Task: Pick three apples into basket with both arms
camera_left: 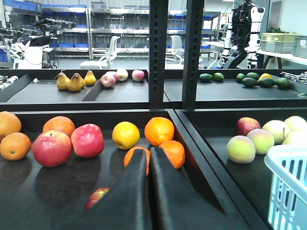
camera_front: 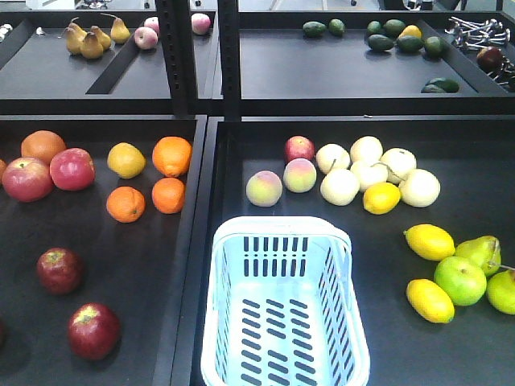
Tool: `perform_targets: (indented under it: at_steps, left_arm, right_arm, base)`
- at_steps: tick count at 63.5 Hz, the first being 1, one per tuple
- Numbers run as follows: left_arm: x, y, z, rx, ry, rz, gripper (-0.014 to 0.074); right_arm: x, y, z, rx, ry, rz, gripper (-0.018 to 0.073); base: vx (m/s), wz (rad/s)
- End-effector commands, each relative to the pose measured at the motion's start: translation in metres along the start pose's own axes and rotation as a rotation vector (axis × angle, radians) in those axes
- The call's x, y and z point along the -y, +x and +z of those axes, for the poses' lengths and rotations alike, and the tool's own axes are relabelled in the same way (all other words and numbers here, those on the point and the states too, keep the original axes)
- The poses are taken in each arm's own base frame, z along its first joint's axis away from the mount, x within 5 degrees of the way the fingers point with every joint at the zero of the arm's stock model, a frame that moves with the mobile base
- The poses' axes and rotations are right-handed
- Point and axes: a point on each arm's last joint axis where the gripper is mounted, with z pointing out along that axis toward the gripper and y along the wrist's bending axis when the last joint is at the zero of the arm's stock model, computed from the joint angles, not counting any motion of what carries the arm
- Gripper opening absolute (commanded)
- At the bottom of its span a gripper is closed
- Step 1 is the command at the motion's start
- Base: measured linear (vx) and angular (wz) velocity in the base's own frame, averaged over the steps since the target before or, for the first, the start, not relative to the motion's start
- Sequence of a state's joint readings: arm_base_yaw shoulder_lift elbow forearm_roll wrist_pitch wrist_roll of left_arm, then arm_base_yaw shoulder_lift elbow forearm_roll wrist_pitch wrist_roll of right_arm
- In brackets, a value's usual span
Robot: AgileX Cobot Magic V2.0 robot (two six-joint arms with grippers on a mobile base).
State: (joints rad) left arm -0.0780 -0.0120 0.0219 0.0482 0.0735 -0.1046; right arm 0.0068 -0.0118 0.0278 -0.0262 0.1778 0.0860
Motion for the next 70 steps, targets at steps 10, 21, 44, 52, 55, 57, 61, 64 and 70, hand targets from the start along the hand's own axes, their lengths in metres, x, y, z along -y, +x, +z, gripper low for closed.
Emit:
perform_targets:
  at_steps: [10,21,44,52,55,57,61,64,70]
  left_arm:
    - [0.0005,-0.0045,-0.0011,0.08,0.008,-0.017,-0.0006]
    - [0.0005,-0.0045,-0.0011,0.08,0.008,-0.017,-0.0006]
    - [0.0005,-0.0045,-0.0011,0.08,0.008,-0.017,-0.0006]
    - [0.0005,-0.0045,-0.0011,0.08,0.008,-0.017,-0.0006]
    - [0.0005,-0.0045,-0.0011,0.08,0.008,-0.017,-0.0006]
    - [0.0005,-0.0045,-0.0011,0.08,0.008,-0.017,-0.0006]
    - [0.0005,-0.0045,-0.0011,0.08,0.008,-0.017,-0.0006]
    - [0.0005,-0.0045,-0.0011,0.08,0.008,-0.017,-0.0006]
    - [0.0005,-0.0045,-0.0011,0.08,0.008,-0.017,-0.0006]
  right_arm:
    - [0.0,-0.0028,-0.0002,0.074,-0.001,-0.011,-0.0009]
    - [0.0,-0.0028,-0.0002,0.074,-0.001,-0.011,-0.0009]
    - [0.0,-0.0028,-0.0002,0.074,-0.001,-0.011,-0.0009]
    - [0.0,-0.0028,-0.0002,0.074,-0.001,-0.011,-0.0009]
    - [0.0,-0.0028,-0.0002,0.074,-0.001,-0.011,-0.0009]
    - [0.0,-0.0028,-0.0002,0.074,-0.001,-0.011,-0.0009]
    - [0.0,-0.0028,-0.0002,0.074,-0.001,-0.011,-0.0009]
    - [0.0,-0.0028,-0.0002,0.074,-0.001,-0.011,-0.0009]
    - [0.0,-0.0028,-0.0002,0.074,-0.001,-0.011,-0.0009]
  base:
    - [0.04,0.01]
    - [0.03,-0.01]
    - [0.01,-0.01]
    - [0.0,0.0]
    - [0.0,0.0]
    - [0.0,0.0]
    - [0.0,0.0]
    - [0.0,0.0]
    - [0.0,0.0]
